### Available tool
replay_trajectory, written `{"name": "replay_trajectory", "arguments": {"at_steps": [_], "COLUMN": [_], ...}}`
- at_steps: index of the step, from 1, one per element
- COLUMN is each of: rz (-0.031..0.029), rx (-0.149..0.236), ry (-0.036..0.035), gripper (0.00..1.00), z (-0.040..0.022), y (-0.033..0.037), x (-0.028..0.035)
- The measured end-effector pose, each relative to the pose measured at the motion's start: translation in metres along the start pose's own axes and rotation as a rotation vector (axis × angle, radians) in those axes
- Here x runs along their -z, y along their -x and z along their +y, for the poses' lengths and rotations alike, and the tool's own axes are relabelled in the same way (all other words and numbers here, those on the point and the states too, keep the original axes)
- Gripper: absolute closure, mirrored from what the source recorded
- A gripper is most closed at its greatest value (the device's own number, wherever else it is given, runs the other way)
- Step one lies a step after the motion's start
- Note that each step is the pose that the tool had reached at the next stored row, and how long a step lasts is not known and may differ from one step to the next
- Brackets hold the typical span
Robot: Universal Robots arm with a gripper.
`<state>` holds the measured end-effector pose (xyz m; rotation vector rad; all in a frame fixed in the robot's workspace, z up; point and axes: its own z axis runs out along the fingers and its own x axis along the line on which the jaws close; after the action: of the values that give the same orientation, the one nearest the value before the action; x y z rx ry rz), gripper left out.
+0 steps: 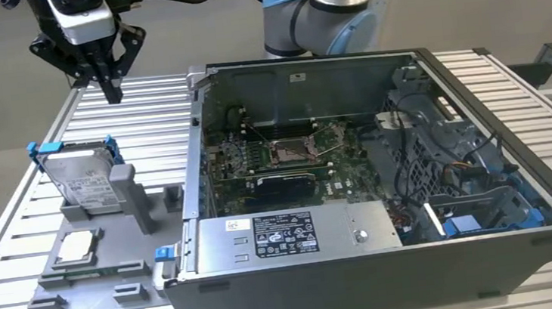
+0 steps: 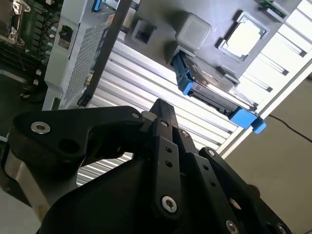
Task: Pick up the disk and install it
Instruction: 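Reach for the disk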
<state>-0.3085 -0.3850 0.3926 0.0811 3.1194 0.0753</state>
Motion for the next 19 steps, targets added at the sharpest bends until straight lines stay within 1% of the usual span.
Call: {"name": "replay_trajectory", "arguments": {"at_steps": [19], "rz": [0.0003], "rx": [0.004], "ry": [0.0], "gripper": [1.0], "z": [-0.0015], "y": [-0.0299], "x": [0.0007]}}
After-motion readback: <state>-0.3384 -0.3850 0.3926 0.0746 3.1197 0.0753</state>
